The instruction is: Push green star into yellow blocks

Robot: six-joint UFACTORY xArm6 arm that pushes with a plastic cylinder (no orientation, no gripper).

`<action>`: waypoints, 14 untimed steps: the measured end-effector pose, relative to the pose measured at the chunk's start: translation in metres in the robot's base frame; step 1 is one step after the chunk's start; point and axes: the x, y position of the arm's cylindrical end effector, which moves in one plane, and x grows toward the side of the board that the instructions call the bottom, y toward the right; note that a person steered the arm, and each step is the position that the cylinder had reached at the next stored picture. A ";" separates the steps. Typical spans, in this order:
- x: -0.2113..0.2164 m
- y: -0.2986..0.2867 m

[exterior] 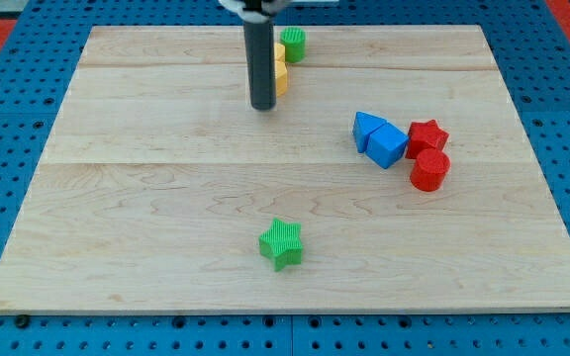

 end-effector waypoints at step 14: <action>0.170 -0.161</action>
